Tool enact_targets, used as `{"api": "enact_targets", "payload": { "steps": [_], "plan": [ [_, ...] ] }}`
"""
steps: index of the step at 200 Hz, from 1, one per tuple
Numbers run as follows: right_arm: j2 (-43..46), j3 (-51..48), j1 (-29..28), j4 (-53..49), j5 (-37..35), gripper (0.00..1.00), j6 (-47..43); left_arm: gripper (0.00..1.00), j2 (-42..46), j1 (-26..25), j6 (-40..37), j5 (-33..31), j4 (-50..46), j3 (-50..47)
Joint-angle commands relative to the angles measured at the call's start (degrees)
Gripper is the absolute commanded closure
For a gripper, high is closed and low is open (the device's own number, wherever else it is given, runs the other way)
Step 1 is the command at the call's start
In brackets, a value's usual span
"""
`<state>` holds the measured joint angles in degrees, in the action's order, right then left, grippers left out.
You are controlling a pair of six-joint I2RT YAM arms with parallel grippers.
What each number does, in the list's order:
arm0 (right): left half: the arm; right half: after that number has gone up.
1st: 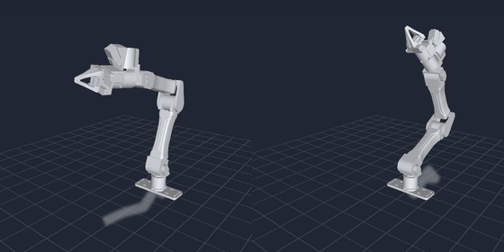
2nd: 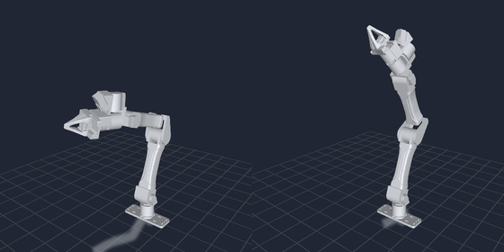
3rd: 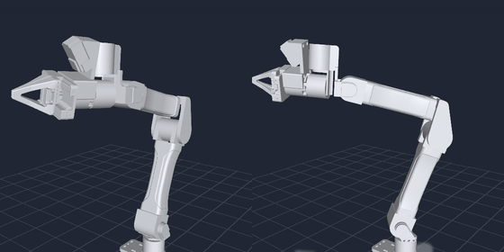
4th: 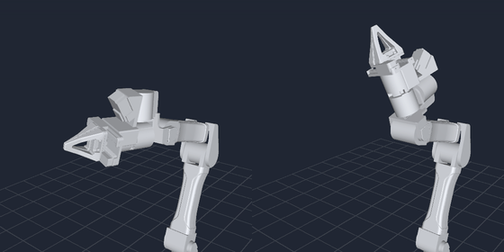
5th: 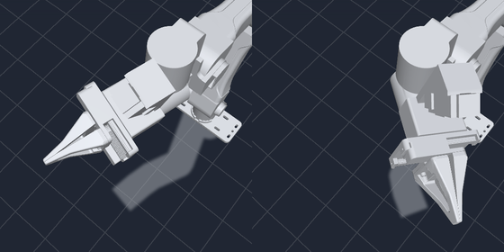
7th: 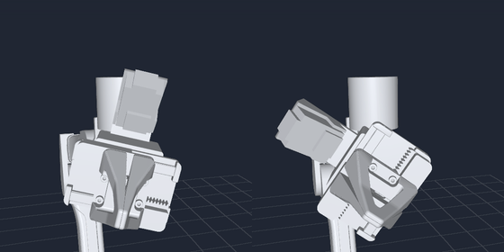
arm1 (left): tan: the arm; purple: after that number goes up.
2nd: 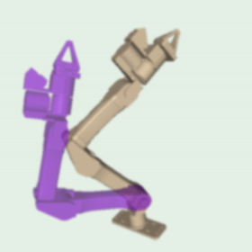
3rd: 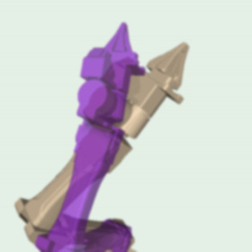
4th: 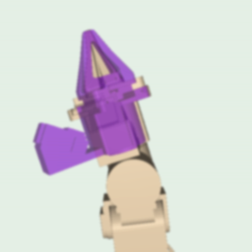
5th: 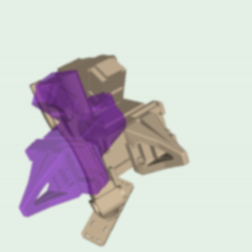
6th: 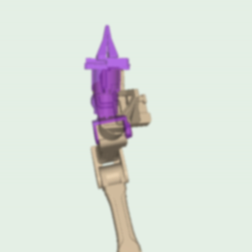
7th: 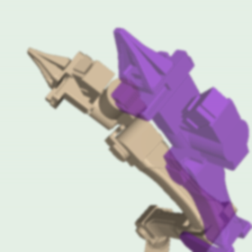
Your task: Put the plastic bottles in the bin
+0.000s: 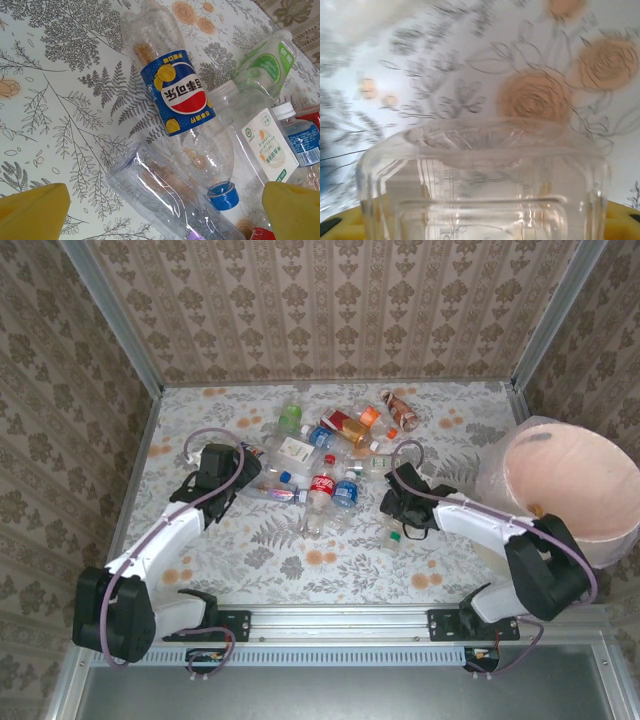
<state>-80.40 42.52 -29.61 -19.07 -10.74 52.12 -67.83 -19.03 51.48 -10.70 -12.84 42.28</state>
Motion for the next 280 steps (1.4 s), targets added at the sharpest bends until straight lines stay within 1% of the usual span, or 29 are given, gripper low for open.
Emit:
{"api": "enact_targets", "payload": {
  "steps": [1,34,59,90,127,162,194,215,257,280],
  "plan": [
    [5.8,0.7,-0.1,1.7,1.9,0.48,-8.1,0.0,-0.7,0.3,1.1,0.8,0.8,0.0],
    [12.5,3.9,-0.1,2.7,4.9,0.49,-15.2,0.0,-0.8,0.4,1.1,1.3,1.2,0.1],
    [15.6,9.3,0.1,1.6,5.2,0.49,-20.2,0.0,-0.9,0.3,1.3,1.5,1.7,-0.2],
    [16.5,17.0,1.8,0.4,7.4,0.5,-24.1,0.0,-0.8,0.4,1.3,1.8,1.8,-0.2],
    [16.5,25.5,4.3,-0.8,7.4,0.51,-29.1,0.0,-0.3,0.4,1.4,1.5,1.6,-0.4],
    [17.6,33.0,7.8,-5.0,4.0,0.51,-34.6,0.0,0.6,0.5,1.5,0.9,1.2,-0.6],
    [18.7,39.4,14.5,-14.6,6.0,0.53,-37.8,0.0,1.0,0.6,1.8,0.3,1.4,-0.6],
    [19.4,42.7,19.9,-20.4,6.5,0.53,-39.4,0.0,1.0,0.7,1.1,1.3,3.1,-0.3],
    [21.4,48.1,32.1,-26.5,9.7,0.53,-40.6,0.0,0.6,0.6,-1.0,4.0,6.4,1.3],
    [21.6,50.7,38.7,-30.2,9.7,0.54,-40.9,0.0,0.2,0.2,-2.7,6.4,9.2,2.1]
  ]
}}
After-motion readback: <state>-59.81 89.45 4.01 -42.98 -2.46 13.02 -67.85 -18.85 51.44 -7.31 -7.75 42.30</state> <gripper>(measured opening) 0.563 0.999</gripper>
